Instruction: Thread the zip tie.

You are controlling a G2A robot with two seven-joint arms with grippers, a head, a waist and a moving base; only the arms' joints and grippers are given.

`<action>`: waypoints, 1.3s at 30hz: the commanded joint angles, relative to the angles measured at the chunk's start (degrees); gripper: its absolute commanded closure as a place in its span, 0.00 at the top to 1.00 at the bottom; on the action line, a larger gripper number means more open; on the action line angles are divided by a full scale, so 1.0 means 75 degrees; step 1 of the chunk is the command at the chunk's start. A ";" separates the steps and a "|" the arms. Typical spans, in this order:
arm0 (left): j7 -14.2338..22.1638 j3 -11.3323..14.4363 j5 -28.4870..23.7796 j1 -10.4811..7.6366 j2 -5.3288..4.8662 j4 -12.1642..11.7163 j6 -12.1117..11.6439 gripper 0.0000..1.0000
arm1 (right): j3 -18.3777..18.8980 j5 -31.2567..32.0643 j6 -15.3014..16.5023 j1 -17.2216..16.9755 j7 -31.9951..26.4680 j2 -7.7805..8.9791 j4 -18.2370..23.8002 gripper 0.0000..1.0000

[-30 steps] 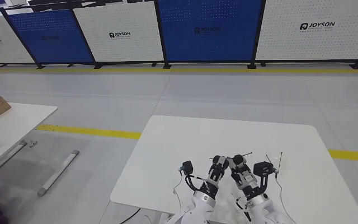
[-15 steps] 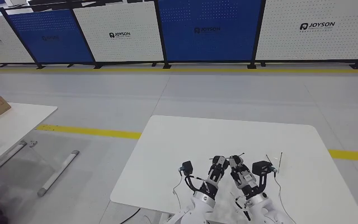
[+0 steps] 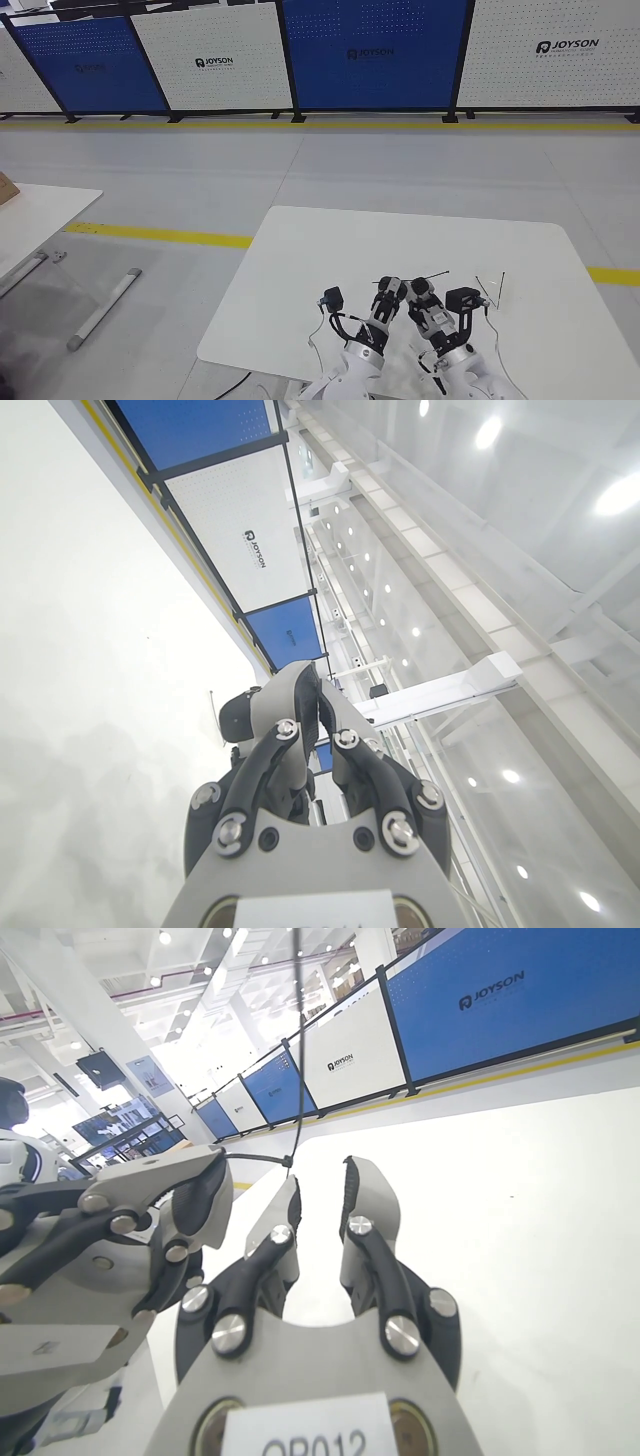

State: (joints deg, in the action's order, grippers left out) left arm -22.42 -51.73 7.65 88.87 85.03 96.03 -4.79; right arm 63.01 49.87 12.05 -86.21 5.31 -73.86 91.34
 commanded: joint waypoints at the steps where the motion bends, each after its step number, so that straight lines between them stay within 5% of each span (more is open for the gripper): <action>1: -0.0004 0.0002 0.0006 -0.0008 0.0004 -0.0006 0.0015 0.00 | 0.0015 0.0006 0.0024 -0.0011 0.0002 0.0001 0.0018 0.25; 22: -0.0017 0.0050 0.0112 -0.0072 0.0042 -0.0099 0.0106 0.00 | 0.0124 0.0034 0.0113 -0.0137 -0.0014 -0.0004 0.0235 0.22; 39: -0.0068 0.0069 0.0201 -0.0059 0.0063 -0.0145 0.0084 0.00 | 0.0168 0.0002 0.0200 -0.0126 0.0055 -0.0025 0.0175 0.10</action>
State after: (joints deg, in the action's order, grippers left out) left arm -22.92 -51.23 9.14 88.43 85.50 94.97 -4.15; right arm 64.25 49.82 13.51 -87.13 5.67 -74.04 92.66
